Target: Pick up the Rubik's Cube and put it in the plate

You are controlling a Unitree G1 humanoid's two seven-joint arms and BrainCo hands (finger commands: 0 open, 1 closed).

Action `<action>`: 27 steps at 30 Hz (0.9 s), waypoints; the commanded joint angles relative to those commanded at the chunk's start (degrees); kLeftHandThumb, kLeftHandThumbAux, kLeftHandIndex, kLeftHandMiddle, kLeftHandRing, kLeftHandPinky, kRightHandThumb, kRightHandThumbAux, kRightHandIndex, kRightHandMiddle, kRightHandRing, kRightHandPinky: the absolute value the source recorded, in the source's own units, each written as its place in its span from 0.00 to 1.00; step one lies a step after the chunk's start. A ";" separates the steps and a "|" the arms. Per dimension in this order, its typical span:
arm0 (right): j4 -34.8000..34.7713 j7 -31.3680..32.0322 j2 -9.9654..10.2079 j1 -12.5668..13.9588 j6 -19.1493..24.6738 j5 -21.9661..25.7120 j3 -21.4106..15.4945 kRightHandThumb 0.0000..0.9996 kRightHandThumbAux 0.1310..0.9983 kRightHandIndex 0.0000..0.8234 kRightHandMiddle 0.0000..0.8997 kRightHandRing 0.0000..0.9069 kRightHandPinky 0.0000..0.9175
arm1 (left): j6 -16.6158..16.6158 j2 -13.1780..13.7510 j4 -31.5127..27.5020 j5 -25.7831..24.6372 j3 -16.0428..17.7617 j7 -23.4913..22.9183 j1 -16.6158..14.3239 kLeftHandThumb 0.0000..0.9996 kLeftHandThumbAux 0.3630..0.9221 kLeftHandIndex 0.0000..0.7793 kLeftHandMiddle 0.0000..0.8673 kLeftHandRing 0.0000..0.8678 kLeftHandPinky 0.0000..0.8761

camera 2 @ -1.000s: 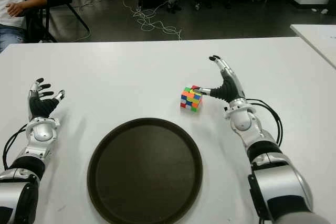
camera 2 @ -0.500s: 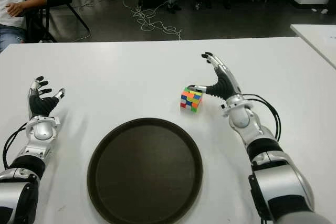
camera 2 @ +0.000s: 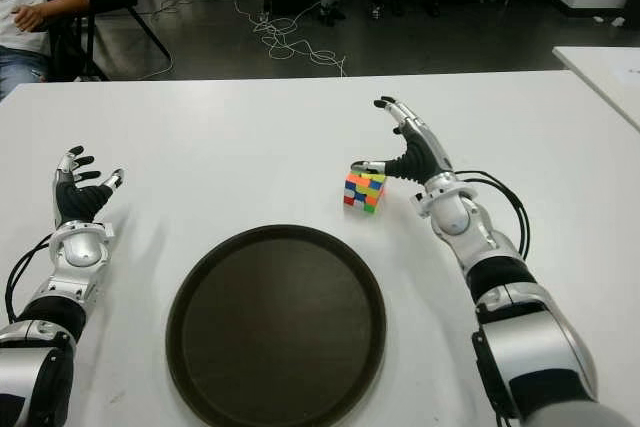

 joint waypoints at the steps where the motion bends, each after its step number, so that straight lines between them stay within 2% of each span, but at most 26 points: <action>1: -0.04 0.61 0.01 -0.17 0.40 -0.08 0.23 0.00 0.58 0.05 0.04 0.05 0.08 | -0.10 -0.01 -0.02 0.03 0.00 0.11 0.02 0.09 0.72 0.19 0.27 0.32 0.39; 3: -0.17 1.52 0.04 -0.42 1.10 -0.26 0.62 0.00 0.56 0.03 0.02 0.02 0.03 | -0.29 -0.04 -0.05 0.08 0.00 0.27 0.04 0.11 0.73 0.18 0.25 0.31 0.39; 6: -0.54 2.16 0.04 -0.48 1.71 -0.30 0.91 0.00 0.54 0.02 0.01 0.01 0.01 | -0.44 -0.05 -0.13 0.09 0.01 0.39 0.12 0.11 0.73 0.18 0.25 0.31 0.40; 13: -1.90 3.83 -0.23 -0.88 4.46 -1.37 2.33 0.00 0.56 0.01 0.00 0.00 0.00 | -0.29 -0.03 -0.20 0.35 -0.17 0.82 0.14 0.10 0.74 0.18 0.24 0.27 0.34; 24: -6.60 6.11 -0.89 -1.25 10.57 -4.91 4.72 0.00 0.55 0.03 0.01 0.01 0.00 | -0.40 0.03 -0.13 -0.01 -0.01 0.25 0.11 0.12 0.73 0.19 0.22 0.26 0.34; 27: -8.33 7.37 -0.97 -1.28 12.63 -5.55 5.15 0.00 0.55 0.03 0.01 0.02 0.01 | -0.47 -0.01 -0.07 -0.31 0.22 0.00 0.10 0.12 0.72 0.19 0.22 0.25 0.31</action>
